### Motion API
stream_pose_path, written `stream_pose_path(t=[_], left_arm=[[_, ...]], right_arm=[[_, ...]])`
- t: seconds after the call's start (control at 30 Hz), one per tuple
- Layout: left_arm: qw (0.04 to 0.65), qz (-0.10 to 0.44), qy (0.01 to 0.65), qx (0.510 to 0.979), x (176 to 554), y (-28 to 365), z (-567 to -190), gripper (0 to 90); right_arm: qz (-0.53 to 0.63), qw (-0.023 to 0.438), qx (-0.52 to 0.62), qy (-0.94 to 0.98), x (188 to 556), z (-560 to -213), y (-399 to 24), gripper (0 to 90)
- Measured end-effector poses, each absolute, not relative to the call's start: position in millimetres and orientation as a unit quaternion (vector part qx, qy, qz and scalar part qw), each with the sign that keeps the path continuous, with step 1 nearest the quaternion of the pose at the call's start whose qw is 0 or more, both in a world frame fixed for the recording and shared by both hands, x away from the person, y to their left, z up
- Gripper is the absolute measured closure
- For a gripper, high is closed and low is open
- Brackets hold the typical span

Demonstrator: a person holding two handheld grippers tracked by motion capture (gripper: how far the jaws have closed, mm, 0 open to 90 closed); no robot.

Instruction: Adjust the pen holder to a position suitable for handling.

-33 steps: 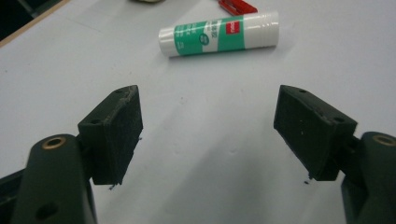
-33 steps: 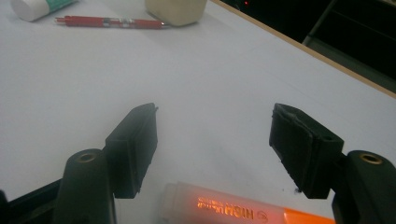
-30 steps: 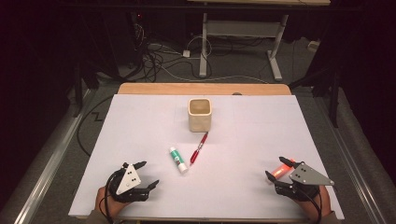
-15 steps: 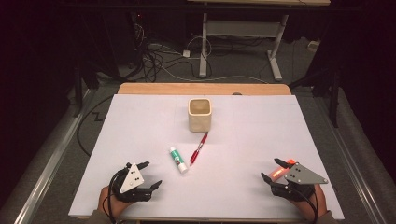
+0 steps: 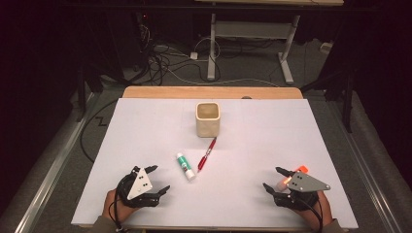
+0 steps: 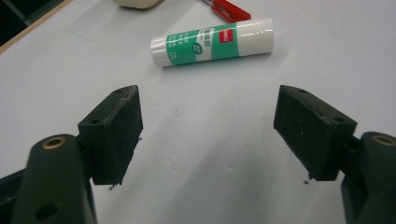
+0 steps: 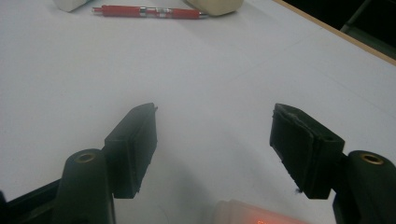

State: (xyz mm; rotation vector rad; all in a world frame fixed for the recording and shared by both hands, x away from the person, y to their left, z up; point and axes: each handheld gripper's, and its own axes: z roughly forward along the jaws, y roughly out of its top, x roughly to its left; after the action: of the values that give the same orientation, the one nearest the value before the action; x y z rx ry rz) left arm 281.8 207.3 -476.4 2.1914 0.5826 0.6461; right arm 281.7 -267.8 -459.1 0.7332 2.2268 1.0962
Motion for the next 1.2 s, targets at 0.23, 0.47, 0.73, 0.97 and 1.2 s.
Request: stream_pose_path(t=[0.23, 0.47, 0.73, 0.97, 1.2], left_arm=[[0.39, 0.246, 0.233, 0.856, 282, 205, -475, 23.7], [0.406, 0.221, 0.255, 0.85, 287, 188, -463, 24.1], [0.384, 0.182, 0.301, 0.854, 309, 146, -447, 24.7], [0.342, 0.139, 0.326, 0.87, 345, 102, -434, 33.6], [0.278, 0.115, 0.335, 0.893, 387, 64, -431, 42.4]], right_arm=[[0.409, 0.267, 0.267, 0.831, 283, -460, -264, 32.2], [0.401, 0.27, 0.267, 0.834, 284, -461, -261, 32.1], [0.394, 0.276, 0.271, 0.834, 283, -462, -264, 32.2], [0.394, 0.274, 0.275, 0.833, 284, -464, -266, 32.2], [0.395, 0.274, 0.273, 0.834, 283, -464, -266, 32.2]])
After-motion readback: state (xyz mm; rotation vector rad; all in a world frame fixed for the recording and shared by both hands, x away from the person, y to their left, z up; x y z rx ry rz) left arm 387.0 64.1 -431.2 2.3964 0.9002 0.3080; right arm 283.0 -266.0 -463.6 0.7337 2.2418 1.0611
